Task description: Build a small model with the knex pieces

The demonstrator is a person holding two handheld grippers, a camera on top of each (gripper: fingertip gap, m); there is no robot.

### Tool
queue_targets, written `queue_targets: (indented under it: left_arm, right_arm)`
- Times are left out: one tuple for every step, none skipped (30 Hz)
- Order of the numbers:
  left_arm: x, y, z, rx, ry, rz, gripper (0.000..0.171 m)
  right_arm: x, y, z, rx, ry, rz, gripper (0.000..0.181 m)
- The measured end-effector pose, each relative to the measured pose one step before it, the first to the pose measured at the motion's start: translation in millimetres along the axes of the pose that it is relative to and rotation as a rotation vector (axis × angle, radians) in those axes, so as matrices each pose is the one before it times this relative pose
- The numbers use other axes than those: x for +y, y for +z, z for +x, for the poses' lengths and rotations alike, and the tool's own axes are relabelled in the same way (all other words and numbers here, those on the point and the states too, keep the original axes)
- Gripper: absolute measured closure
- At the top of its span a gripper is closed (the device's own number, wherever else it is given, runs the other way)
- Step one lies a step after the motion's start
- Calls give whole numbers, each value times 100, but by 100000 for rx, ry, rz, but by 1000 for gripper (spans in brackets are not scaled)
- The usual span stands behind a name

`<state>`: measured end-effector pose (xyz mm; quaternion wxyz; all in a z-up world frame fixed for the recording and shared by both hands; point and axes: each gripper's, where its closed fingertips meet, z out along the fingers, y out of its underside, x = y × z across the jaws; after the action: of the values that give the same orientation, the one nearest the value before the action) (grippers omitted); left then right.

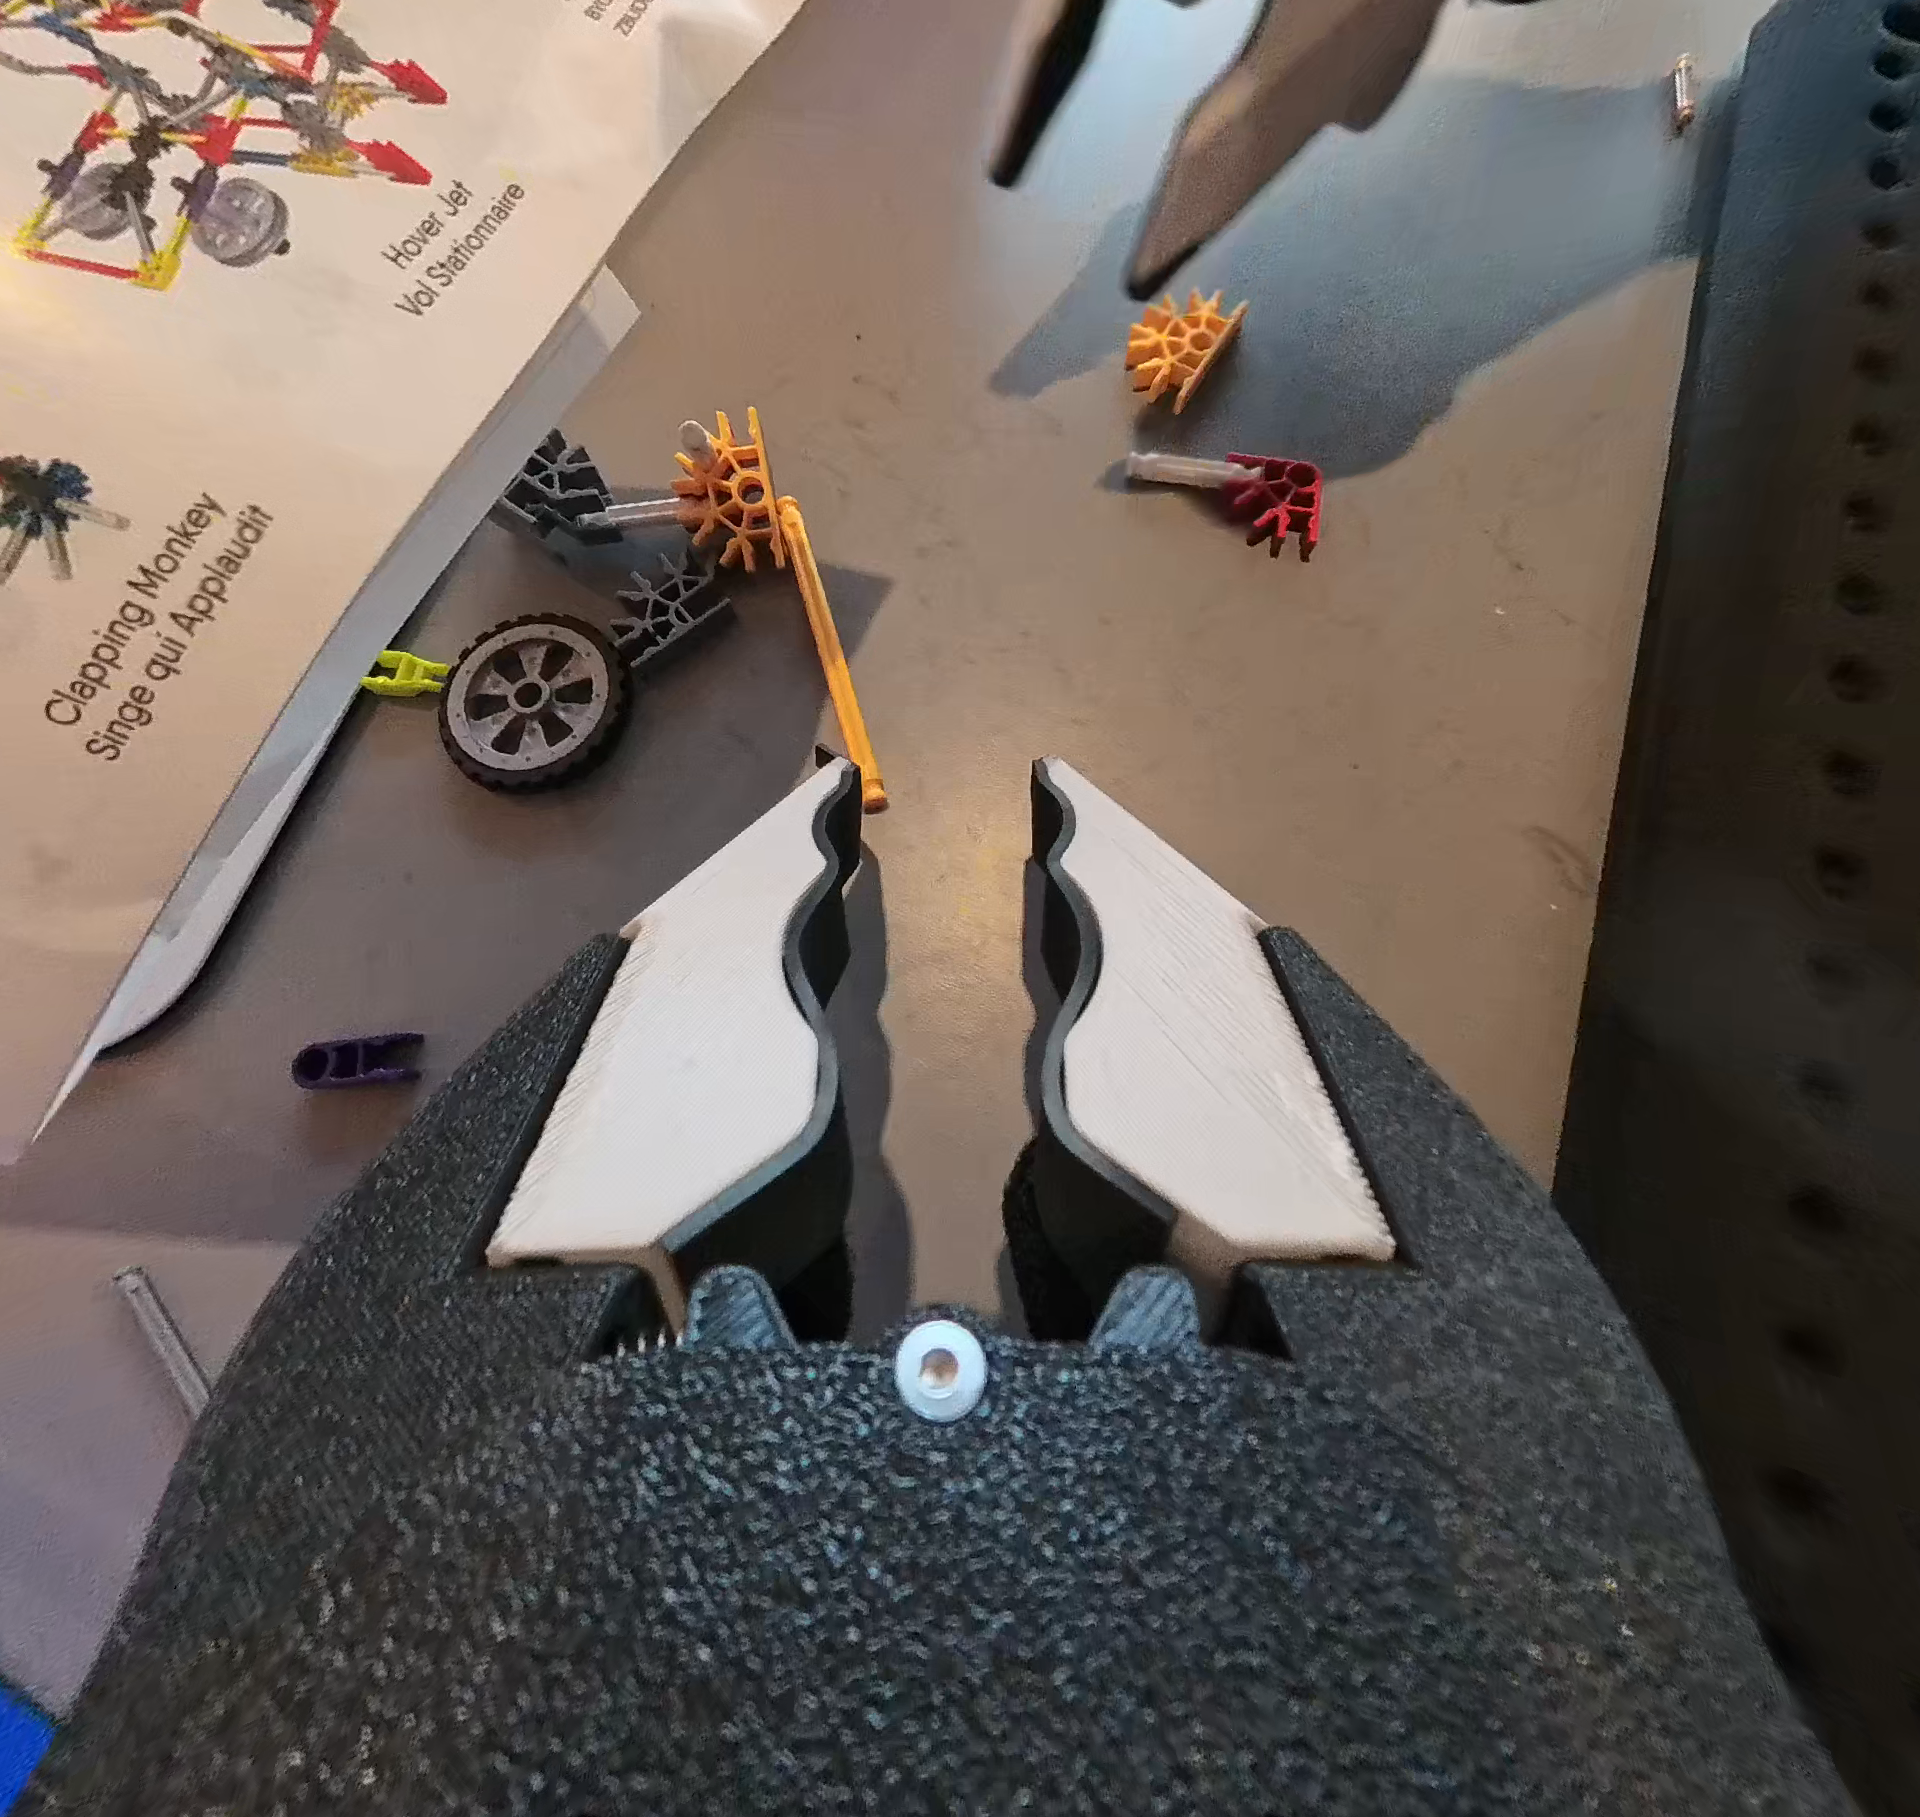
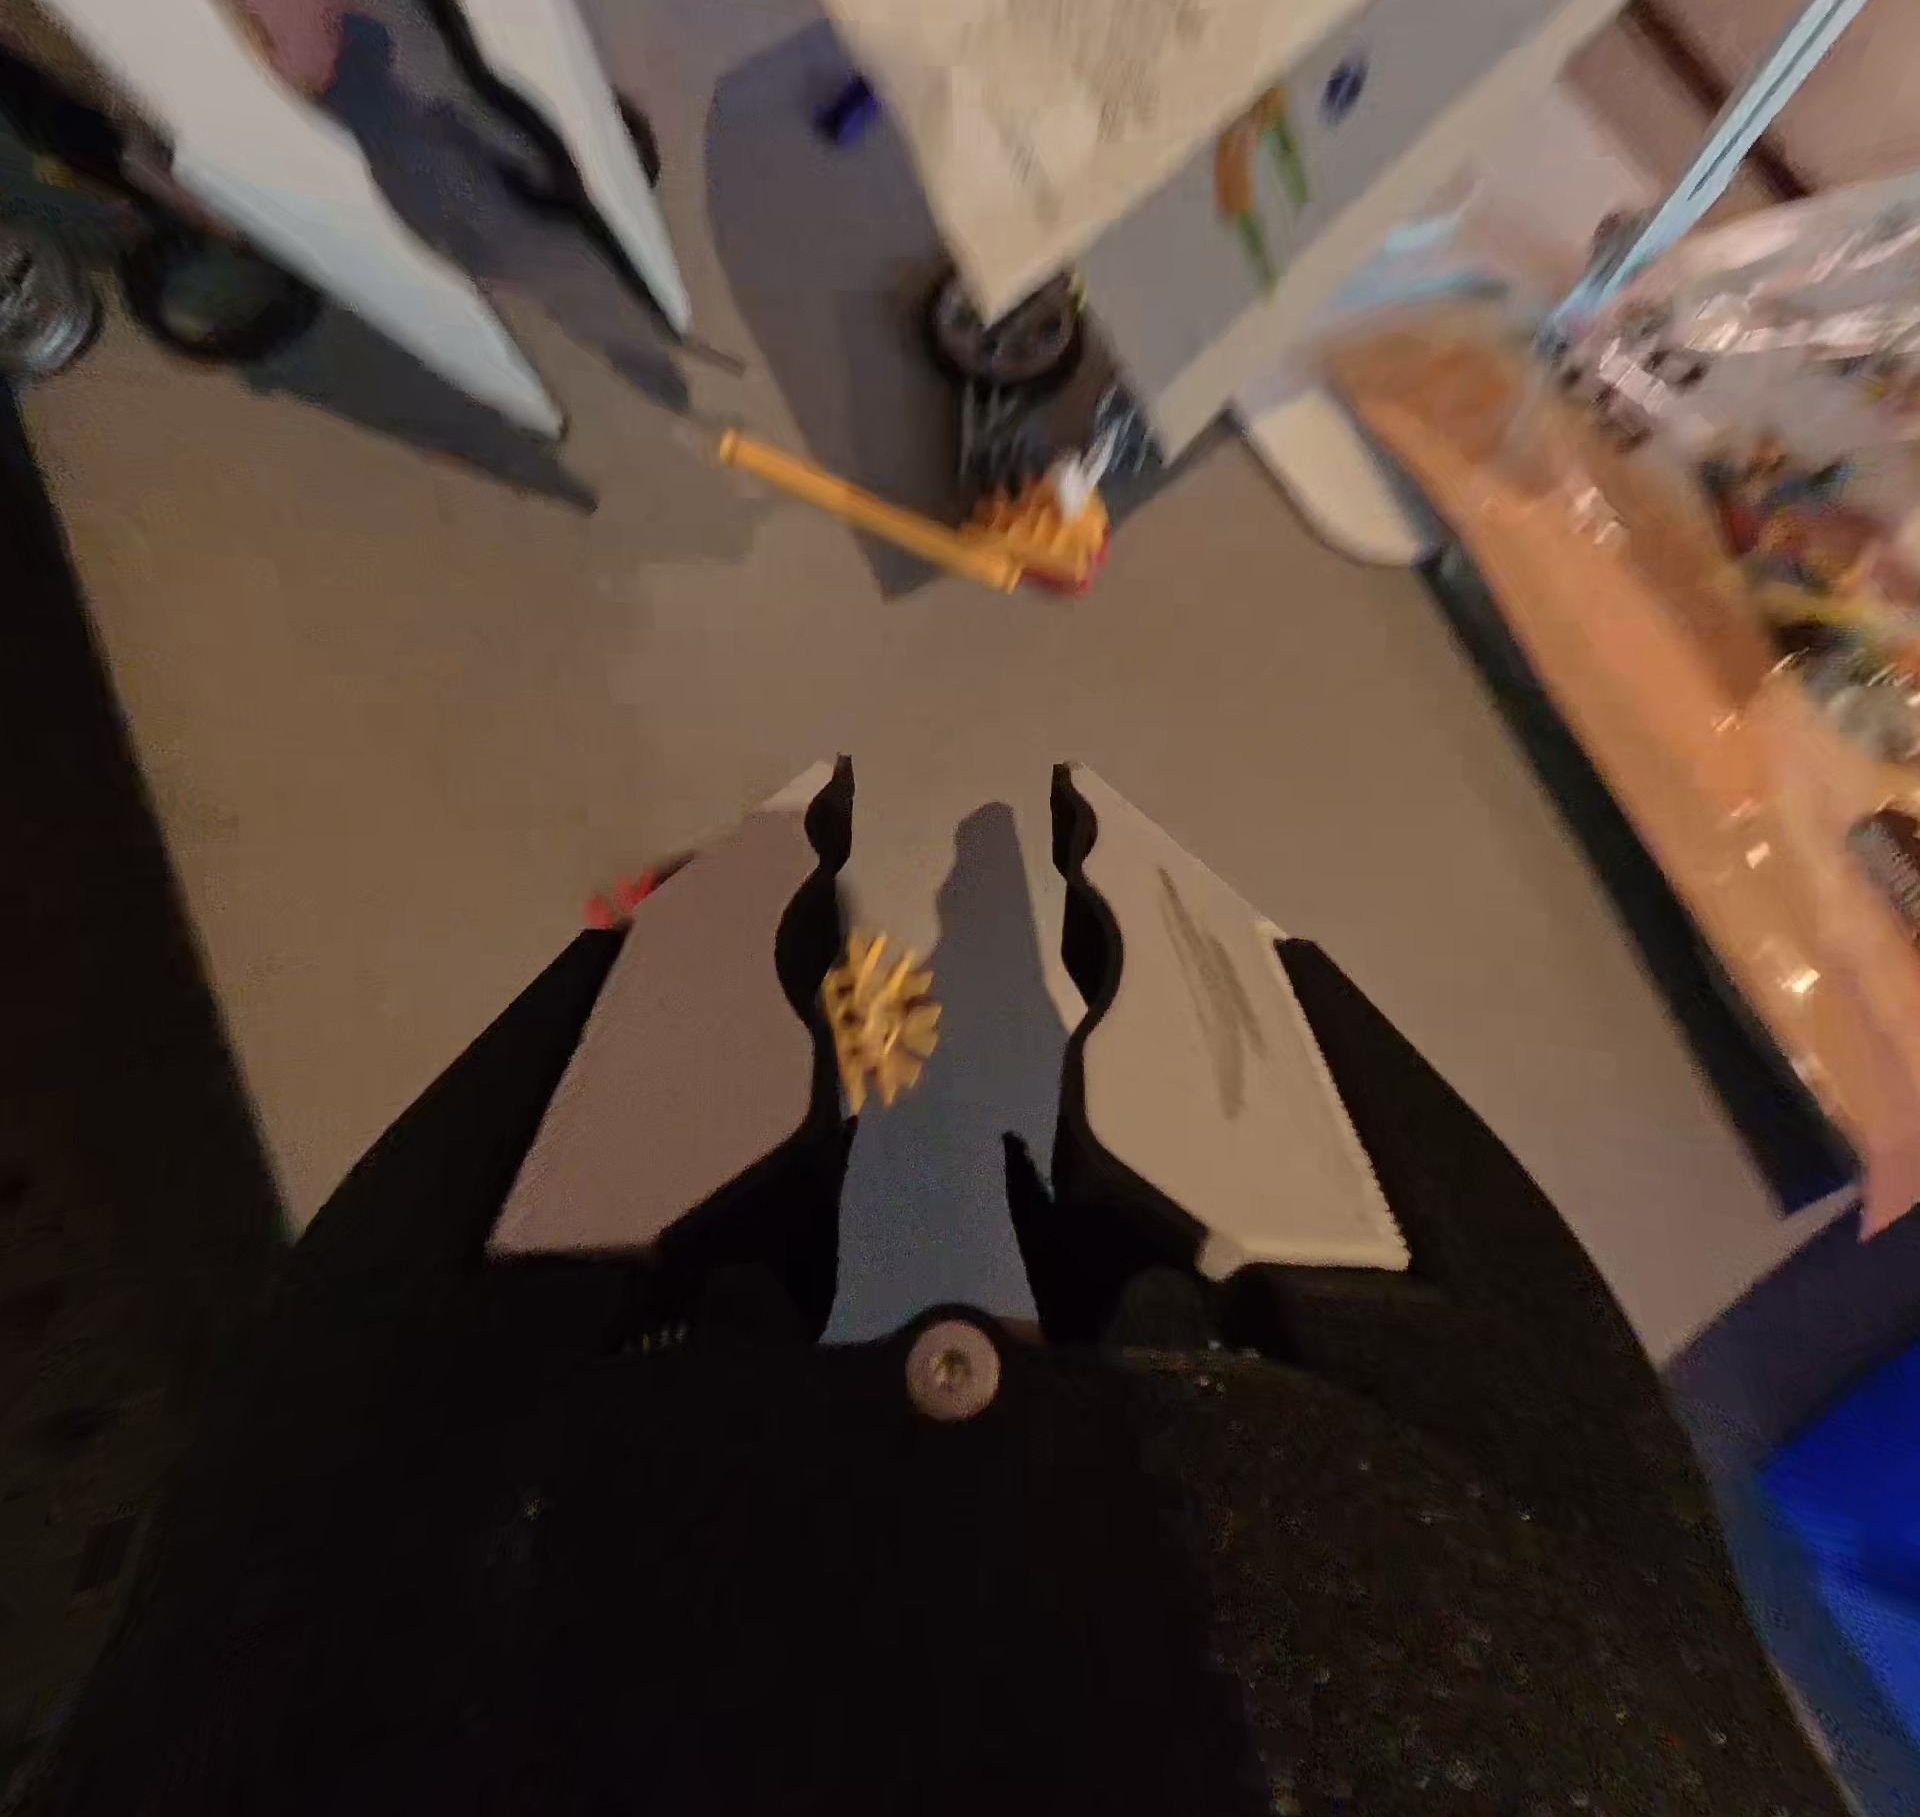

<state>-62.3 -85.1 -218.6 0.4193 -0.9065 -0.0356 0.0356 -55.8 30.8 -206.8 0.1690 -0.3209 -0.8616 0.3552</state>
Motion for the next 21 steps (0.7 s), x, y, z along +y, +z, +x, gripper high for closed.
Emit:
queue_targets:
  left_arm:
    - [48,70,-90,-245,28,-160,141]
    - [37,38,-83,-400,280,-42,141]
    - [21,21,-29,-94,101,9,141]
    - [37,10,-9,-10,-56,88,141]
    - [58,-1,-19,-133,-14,-57,141]
    - [71,-8,-21,-151,123,-146,141]
    - [48,-36,-41,-266,126,-54,141]
    - [4,-63,-47,-249,51,133,141]
    - [-27,-50,-32,0,-83,251,141]
    - [-49,-53,-10,211,-144,392,141]
    - [-79,-37,17,316,-130,416,141]
    - [-45,-14,7,253,-67,245,141]
    - [3,19,4,176,48,-60,141]
    - [20,19,7,106,150,-124,141]
    - [24,17,10,79,57,-152,141]
    - [43,14,-2,20,-37,-191,141]
    - [25,-16,-49,-261,17,-132,141]
    - [2,-35,-49,-293,58,17,141]
    - [-44,-64,-62,-266,-57,260,141]
    - [-66,-63,-49,-237,-186,359,141]
    - [-23,-59,-66,-285,-162,113,141]
  right_arm:
    - [-1251,639,572,2034,-1375,1815,145]
    - [-921,846,569,1462,-1948,693,147]
    - [-678,973,641,1570,-2042,233,148]
    - [-485,1018,418,101,-1185,-158,149]
    - [-388,972,114,-1280,-720,-163,152]
    - [-220,866,73,-1069,-1105,-535,155]
    - [-4,758,108,-351,-1476,-1169,158]
    - [106,602,105,-68,-1143,-1437,160]
    - [0,409,110,419,-790,-507,161]
    - [-18,254,52,379,-621,-252,163]
    - [-13,153,60,380,-549,-84,170]
    - [-75,75,96,626,-261,565,176]
    - [-50,25,29,143,85,612,176]
    - [-21,-31,0,83,-22,468,177]
    - [-46,-114,107,888,-120,505,178]
    - [-67,-180,23,325,283,574,181]
    - [-72,-243,-95,-462,886,581,181]
    - [-43,-339,-9,177,667,382,181]
    - [-4,-399,108,1105,84,400,181]
    - [75,-420,-32,254,333,111,181]
    - [96,-405,-176,-705,748,50,181]
